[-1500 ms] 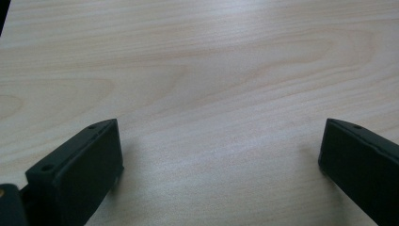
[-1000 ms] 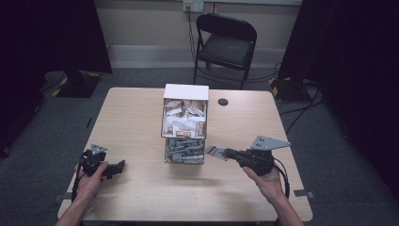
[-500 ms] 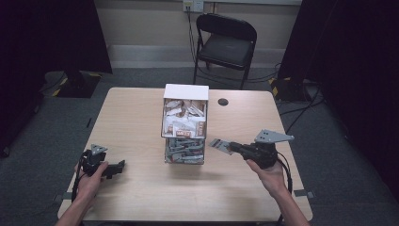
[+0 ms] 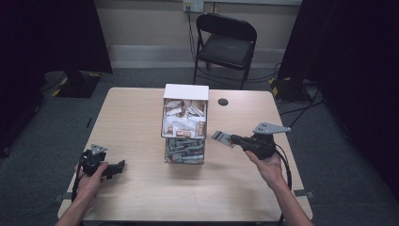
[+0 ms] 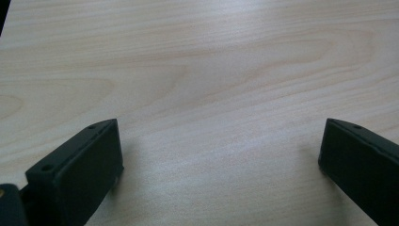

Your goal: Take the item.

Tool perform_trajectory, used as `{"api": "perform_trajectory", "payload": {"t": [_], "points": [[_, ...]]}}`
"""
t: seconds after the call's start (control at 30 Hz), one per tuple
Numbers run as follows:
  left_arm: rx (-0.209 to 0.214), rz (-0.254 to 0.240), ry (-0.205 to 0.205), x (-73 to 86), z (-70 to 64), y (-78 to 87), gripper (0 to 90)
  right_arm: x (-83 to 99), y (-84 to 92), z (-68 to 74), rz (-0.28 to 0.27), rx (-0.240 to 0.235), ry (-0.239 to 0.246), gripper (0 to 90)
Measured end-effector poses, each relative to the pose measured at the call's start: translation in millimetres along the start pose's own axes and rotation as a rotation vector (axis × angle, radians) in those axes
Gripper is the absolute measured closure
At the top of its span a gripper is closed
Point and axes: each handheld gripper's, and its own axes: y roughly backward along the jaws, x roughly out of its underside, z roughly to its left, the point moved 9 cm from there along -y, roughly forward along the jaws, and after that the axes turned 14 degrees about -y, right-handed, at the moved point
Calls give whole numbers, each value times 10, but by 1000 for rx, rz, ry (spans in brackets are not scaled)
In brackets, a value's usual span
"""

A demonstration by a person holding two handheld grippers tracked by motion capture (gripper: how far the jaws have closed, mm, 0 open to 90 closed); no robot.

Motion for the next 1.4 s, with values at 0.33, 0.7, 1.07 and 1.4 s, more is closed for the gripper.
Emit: {"api": "perform_trajectory", "payload": {"t": [0.33,0.7,1.07,1.4], "points": [[0,0,0,0,0,0,0,13,-179,-216,29,43,-28,900],[0,0,0,0,0,0,0,107,-393,-407,79,72,-69,900],[0,0,0,0,0,0,0,229,-597,-492,133,87,-80,900],[0,0,0,0,0,0,0,345,-766,-581,167,117,-71,900]]}}
